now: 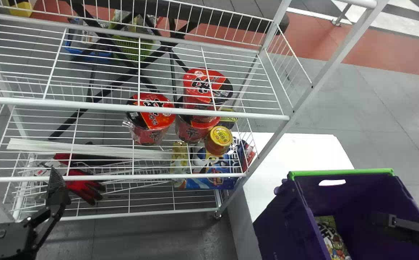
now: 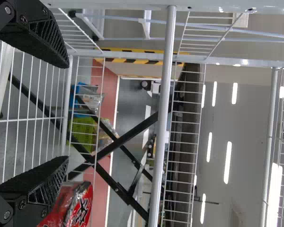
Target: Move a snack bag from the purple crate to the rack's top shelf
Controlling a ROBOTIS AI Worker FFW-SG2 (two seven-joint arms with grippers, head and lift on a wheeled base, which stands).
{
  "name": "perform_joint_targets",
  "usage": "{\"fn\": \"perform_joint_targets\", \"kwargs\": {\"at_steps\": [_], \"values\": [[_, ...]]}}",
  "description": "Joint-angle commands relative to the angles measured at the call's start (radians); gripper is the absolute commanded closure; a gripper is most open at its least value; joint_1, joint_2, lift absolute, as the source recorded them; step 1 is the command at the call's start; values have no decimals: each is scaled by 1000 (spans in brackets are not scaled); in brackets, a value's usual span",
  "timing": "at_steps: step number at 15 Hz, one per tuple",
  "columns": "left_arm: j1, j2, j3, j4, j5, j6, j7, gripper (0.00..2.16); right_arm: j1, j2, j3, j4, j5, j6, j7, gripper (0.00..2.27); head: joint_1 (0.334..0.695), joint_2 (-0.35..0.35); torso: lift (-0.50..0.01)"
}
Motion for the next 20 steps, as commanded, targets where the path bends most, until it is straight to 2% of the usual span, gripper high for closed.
{"fn": "perform_joint_targets", "kwargs": {"at_steps": [1, 3, 5, 7, 11, 19, 20], "values": [[-17, 3, -3, 3, 2, 22, -4, 137, -3, -48, 38, 86, 88, -43, 68, 167, 695, -350, -448], [-39, 5, -11, 15, 2, 28, -9, 137, -5, -66, 41, 155, 122, -166, 76, 164, 695, -350, -448], [-42, 6, -12, 15, 2, 49, -9, 137, -43, -94, 110, 256, 133, -251, 76, 161, 695, -350, -448], [-42, 8, -12, 18, 0, 49, -9, 137, -75, -94, 145, 319, 131, -340, 76, 161, 695, -350, -448], [-42, 8, -12, 23, -1, 49, -9, 137, -101, -68, 211, 336, 131, -377, 76, 90, 695, -350, -448], [-67, 8, -17, 53, -3, 46, -7, 137, -95, -46, 347, 367, 171, -328, 76, 76, 695, -350, -448], [-68, 8, -20, 53, -3, 46, -7, 137, -94, -30, 355, 368, 191, -331, 76, 76, 695, -350, -448]]}}
